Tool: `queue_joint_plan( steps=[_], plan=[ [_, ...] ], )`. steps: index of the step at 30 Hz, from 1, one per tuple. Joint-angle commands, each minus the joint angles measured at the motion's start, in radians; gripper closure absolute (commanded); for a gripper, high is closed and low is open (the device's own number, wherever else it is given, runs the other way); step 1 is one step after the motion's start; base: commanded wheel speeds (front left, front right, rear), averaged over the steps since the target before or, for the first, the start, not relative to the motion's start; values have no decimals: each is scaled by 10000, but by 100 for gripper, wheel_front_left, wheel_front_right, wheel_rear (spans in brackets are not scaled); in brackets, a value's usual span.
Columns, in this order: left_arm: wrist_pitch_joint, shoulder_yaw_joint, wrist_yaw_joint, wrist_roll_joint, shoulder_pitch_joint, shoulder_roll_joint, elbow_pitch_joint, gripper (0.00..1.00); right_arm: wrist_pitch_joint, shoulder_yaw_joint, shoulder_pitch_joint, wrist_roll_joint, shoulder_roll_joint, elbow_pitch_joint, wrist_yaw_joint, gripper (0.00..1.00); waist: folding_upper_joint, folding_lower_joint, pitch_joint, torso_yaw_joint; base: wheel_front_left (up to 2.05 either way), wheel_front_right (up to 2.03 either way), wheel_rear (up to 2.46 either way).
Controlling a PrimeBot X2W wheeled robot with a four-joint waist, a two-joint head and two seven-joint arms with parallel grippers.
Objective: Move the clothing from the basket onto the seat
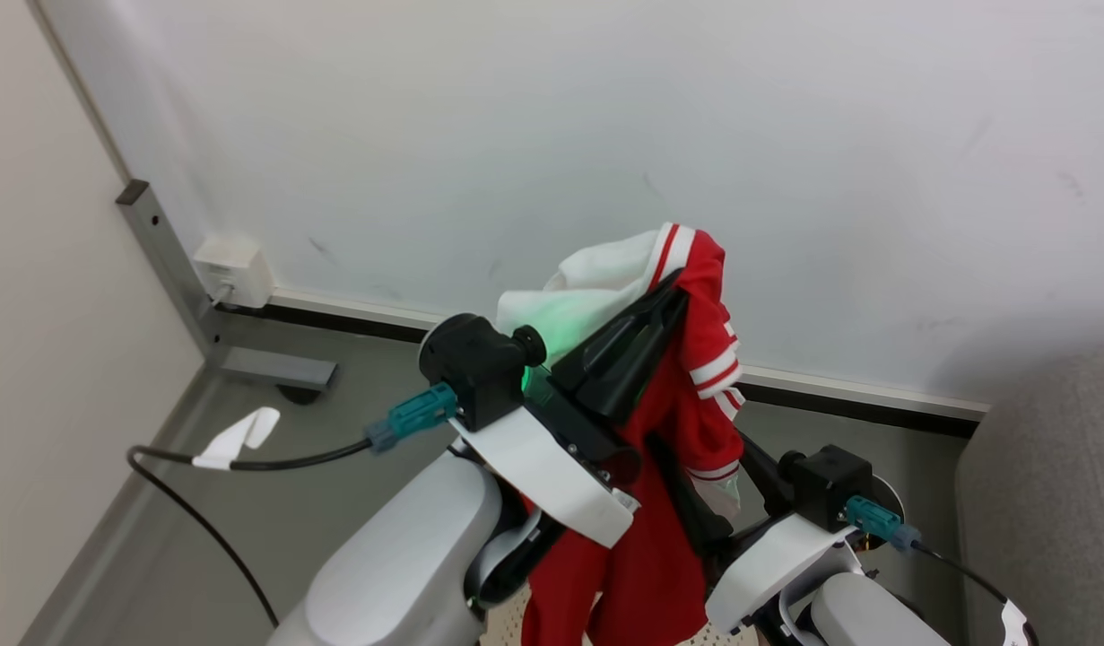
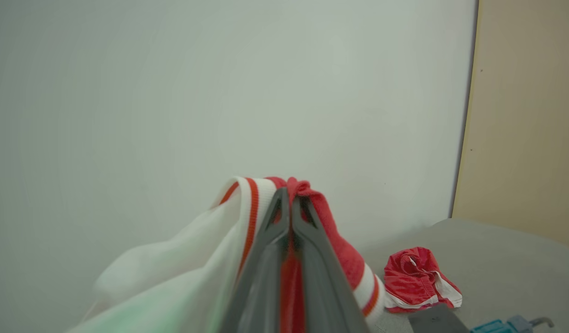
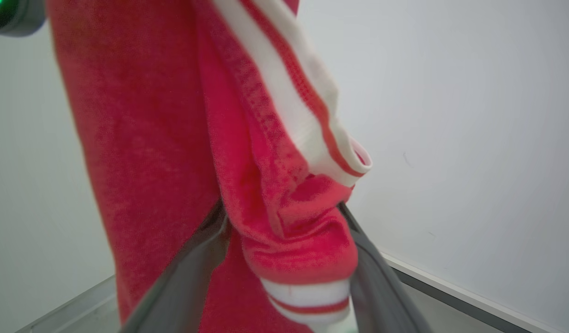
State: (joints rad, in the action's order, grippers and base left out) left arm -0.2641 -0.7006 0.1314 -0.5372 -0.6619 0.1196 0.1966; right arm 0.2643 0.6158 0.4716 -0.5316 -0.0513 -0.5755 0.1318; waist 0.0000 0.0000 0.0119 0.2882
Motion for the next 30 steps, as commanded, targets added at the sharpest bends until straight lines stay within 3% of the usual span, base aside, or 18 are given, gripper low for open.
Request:
queue_joint_plan(
  steps=[1, 4, 5, 7, 16, 30],
  plan=[
    [-4, -94, -20, -171, 123, 38, -47, 100, -1, 34, 187, -83, 4, -114, -23, 0, 0, 0, -31, 163, 0, 0, 0],
    [-4, -214, -20, -206, 141, 81, -81, 100, -1, 147, 291, -155, 6, -264, -23, 0, 0, 0, -39, 295, 0, 0, 0],
    [-4, -244, -20, -215, 160, 99, -84, 100, -1, 199, 323, -177, 6, -308, -23, 36, 0, 0, -35, 326, 0, 0, 0],
    [-4, -273, -20, -254, 174, 128, -93, 100, -1, 308, 392, -268, -1, -402, -23, 100, 0, 0, -26, 372, 0, 0, 0],
    [-4, -20, -23, -178, 364, 235, -79, 100, -1, 224, 433, -370, 1, -302, -23, 100, 0, 0, 4, 233, 0, 0, 0],
    [-4, 185, -35, 140, 1392, 692, 71, 100, 1, -1706, -41, 126, -409, 1497, -23, 100, 0, 0, -50, -259, 0, 0, 0]
  ],
)
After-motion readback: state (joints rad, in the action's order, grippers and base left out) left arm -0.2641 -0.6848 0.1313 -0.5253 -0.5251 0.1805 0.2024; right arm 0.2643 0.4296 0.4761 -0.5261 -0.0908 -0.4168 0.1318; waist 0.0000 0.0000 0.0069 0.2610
